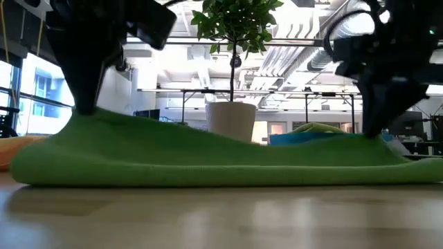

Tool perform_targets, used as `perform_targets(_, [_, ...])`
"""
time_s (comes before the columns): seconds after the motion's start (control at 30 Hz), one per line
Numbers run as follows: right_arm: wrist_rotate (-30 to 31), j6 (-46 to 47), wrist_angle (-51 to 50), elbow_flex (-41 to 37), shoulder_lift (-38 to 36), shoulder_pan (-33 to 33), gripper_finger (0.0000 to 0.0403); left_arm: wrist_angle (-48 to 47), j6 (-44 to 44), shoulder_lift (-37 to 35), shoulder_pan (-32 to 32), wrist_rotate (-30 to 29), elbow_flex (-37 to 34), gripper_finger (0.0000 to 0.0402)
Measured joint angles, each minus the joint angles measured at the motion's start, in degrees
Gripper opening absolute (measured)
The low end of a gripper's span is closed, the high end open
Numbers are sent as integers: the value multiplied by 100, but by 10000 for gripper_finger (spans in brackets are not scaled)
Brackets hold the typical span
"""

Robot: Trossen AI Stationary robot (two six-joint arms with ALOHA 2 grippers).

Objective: Sort microfiber towel by color & place in baskets
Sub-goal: Fold the green towel

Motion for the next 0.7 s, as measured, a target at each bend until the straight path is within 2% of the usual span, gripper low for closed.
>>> perform_targets(0.27, [404, -782, 175, 7, -324, -481, 0, -264, 232, -185, 278, -865, 119, 5])
perform_targets(0.7, [452, -1079, 259, -11, -315, -1211, 0, -505, 364, -119, 735, -944, 115, 5])
